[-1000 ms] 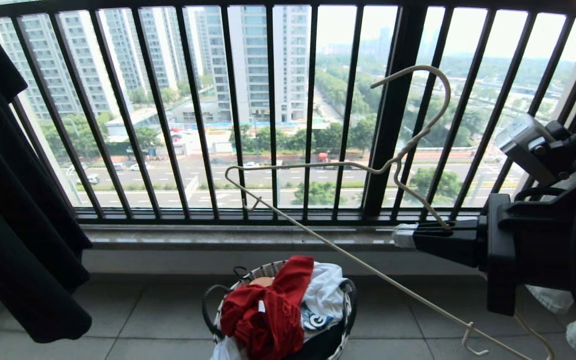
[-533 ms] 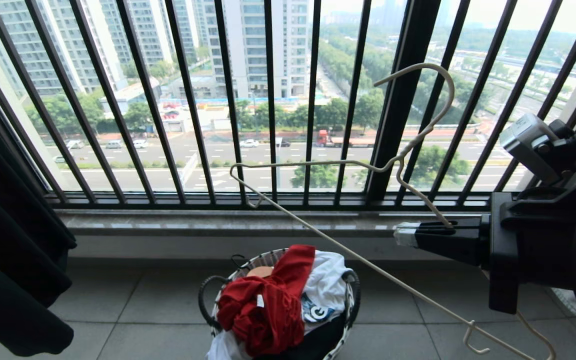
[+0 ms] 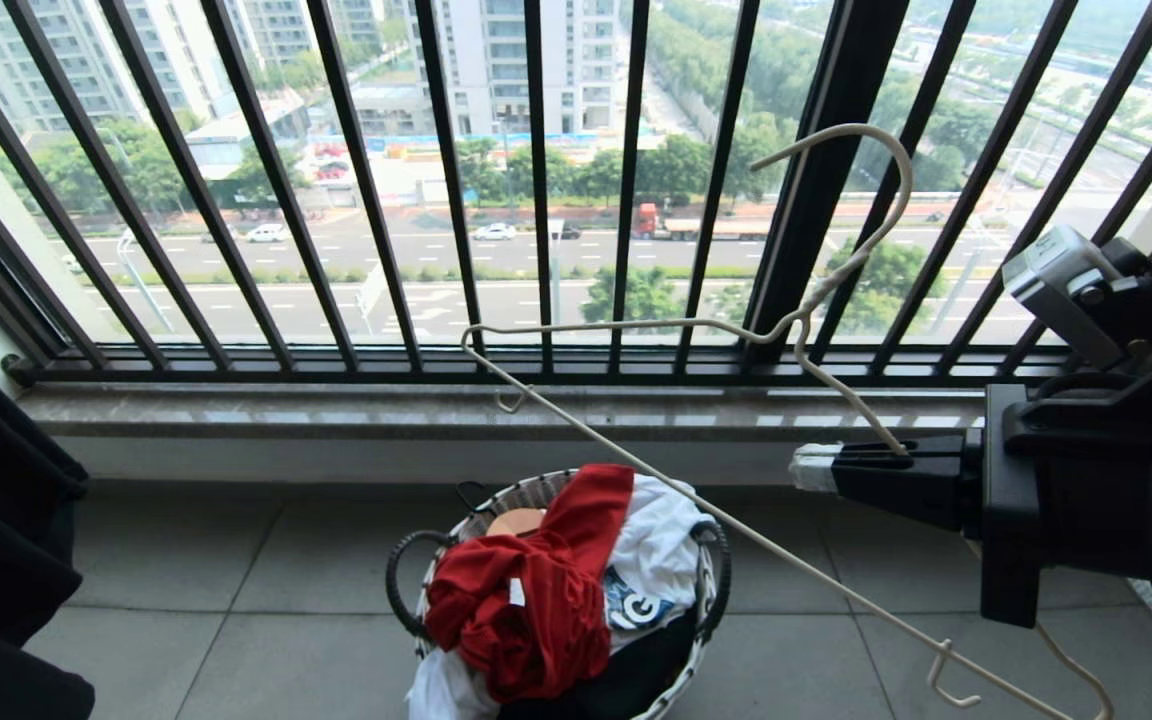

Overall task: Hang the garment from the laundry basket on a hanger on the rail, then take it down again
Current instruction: Pick up clothes from the basket

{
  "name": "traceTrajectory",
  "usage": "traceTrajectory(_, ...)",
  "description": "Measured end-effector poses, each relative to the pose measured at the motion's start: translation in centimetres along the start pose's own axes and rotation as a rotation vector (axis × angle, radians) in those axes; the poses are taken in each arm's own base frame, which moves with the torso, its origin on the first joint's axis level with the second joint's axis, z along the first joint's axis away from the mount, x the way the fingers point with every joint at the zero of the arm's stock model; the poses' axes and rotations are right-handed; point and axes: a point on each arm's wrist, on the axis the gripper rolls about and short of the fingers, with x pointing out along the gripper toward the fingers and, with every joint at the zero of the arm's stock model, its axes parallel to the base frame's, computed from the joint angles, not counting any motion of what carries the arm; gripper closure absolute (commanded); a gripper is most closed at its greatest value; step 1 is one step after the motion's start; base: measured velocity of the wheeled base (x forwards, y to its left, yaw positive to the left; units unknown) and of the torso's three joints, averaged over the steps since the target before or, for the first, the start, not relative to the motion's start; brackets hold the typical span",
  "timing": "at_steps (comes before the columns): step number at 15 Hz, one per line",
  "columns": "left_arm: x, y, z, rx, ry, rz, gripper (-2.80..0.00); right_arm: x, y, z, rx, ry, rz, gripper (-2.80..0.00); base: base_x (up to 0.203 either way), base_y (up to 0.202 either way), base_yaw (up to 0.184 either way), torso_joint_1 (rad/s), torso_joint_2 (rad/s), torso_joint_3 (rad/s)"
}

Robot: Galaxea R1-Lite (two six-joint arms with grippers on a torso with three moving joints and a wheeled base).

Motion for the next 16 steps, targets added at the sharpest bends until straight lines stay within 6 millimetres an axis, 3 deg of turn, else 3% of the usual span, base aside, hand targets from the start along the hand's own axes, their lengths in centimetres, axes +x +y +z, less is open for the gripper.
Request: traceTrajectory(16,0.00,0.00,0.01,0.001,0.000,0.000,0.00,-0.43,0.13,0.21,-0.006,-0.015,0.003,0.00,0.000,0.000,0.000,0.003,0.00,-0.196)
